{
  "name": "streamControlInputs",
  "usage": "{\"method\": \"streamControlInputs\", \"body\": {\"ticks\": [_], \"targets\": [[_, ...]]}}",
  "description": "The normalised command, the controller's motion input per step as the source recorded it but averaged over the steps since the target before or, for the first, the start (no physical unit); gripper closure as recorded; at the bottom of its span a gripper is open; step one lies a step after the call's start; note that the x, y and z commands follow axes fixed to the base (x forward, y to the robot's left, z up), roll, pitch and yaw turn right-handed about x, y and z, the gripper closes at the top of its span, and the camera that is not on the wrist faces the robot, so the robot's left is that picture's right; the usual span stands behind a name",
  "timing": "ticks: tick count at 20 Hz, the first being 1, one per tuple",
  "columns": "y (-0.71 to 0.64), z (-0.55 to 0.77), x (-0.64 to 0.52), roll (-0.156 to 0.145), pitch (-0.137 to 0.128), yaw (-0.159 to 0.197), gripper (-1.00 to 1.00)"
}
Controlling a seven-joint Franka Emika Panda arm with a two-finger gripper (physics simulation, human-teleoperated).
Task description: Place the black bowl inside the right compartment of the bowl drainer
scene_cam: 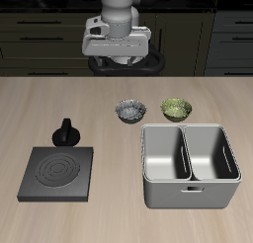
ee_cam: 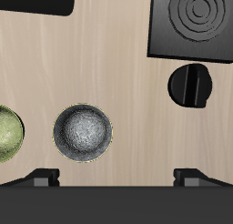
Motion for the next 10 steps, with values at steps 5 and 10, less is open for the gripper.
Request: {"method": "streamControlInputs", "body": {"ticks": [5, 10], "targets": [[0.03, -0.29, 0.02, 0.01, 0.021, 0.006, -1.0], [-0.02, -0.23, 0.04, -0.047, -0.025, 0.031, -1.0]]}}
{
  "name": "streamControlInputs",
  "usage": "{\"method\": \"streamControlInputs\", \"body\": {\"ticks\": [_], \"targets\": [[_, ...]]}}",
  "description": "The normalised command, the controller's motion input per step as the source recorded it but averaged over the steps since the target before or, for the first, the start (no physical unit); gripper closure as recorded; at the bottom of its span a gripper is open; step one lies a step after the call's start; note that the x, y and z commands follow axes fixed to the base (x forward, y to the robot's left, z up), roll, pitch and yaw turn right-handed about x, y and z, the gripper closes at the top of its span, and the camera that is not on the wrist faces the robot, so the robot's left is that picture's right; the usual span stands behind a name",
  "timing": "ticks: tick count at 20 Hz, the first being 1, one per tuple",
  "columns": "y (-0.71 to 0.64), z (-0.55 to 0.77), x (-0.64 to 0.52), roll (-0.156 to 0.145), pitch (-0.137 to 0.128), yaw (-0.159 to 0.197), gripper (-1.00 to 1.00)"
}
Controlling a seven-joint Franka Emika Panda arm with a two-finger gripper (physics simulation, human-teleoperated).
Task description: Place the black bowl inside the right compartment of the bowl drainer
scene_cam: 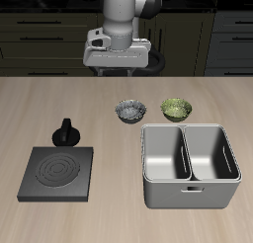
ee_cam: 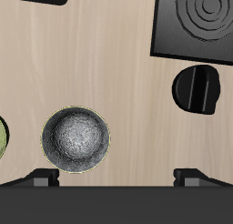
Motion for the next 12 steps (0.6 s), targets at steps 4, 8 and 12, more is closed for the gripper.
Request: {"method": "streamControlInputs", "body": {"ticks": [4, 8, 12], "targets": [[-0.01, -0.28, 0.07, -0.014, 0.018, -0.003, -1.0], [0.03, -0.36, 0.08, -0.007, 0.052, -0.023, -1.0], [0.11, -0.41, 0.0, 0.014, 0.058, -0.026, -1.0]]}}
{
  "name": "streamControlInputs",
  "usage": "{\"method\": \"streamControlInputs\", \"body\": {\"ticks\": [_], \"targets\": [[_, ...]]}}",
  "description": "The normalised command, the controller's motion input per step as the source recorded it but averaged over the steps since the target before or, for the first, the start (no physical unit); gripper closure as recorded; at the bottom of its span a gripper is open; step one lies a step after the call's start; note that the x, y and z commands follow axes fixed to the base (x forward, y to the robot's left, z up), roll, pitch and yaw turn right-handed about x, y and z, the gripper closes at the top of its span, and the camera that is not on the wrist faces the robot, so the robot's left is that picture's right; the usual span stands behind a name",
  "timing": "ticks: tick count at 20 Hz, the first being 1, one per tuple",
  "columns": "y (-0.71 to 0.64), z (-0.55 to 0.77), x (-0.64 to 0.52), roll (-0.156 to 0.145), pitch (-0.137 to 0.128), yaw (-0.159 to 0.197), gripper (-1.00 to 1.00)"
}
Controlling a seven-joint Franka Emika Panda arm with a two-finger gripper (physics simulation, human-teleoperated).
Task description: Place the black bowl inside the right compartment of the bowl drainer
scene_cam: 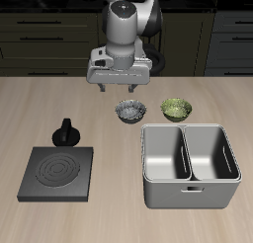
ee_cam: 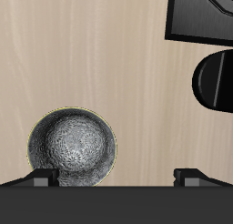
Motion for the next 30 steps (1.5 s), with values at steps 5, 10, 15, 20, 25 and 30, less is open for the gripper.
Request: {"method": "streamControlInputs", "body": {"ticks": [5, 10, 15, 20, 25, 30], "targets": [[0.05, -0.39, -0.08, -0.021, 0.037, -0.037, -1.0], [-0.04, -0.38, -0.07, -0.019, 0.043, -0.028, -1.0], [-0.03, -0.39, 0.01, -0.008, 0.067, -0.04, -1.0], [0.05, -0.31, -0.02, 0.045, 0.056, -0.016, -1.0], [0.04, -0.09, -0.06, 0.018, 0.017, 0.004, 1.0], [-0.02, 0.05, -0.05, 0.029, -0.008, -0.012, 1.0]]}}
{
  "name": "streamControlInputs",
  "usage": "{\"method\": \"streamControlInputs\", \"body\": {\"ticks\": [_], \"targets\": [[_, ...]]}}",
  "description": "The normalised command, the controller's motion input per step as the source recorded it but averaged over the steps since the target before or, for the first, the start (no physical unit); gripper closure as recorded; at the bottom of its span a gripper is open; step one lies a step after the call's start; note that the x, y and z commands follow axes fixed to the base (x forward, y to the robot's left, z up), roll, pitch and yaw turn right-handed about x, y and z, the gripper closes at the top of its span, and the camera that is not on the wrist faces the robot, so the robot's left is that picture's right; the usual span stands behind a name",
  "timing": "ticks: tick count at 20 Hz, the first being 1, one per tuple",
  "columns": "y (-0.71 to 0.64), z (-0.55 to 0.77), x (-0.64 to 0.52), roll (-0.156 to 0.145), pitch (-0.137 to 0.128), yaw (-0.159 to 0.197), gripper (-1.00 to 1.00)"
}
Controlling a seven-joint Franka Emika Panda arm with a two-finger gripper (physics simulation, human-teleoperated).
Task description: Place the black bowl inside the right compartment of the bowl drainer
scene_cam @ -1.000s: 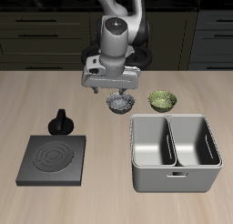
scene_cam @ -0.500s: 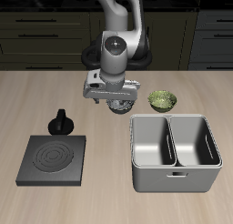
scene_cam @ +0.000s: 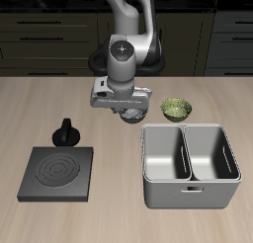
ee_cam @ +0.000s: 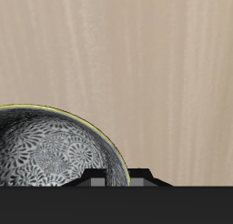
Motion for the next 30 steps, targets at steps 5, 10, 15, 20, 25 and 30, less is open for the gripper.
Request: {"method": "streamControlInputs", "body": {"ticks": [5, 10, 15, 20, 25, 30], "targets": [[-0.05, 0.15, -0.07, 0.014, -0.029, 0.001, 1.0], [0.02, 0.22, -0.04, 0.015, -0.041, 0.007, 1.0], [0.04, 0.4, -0.06, 0.001, -0.067, 0.024, 1.0], [-0.02, 0.52, -0.07, -0.008, -0.066, 0.042, 1.0], [-0.05, 0.51, -0.09, -0.001, -0.059, 0.013, 1.0], [-0.01, 0.66, -0.11, 0.0, -0.09, 0.021, 1.0]]}}
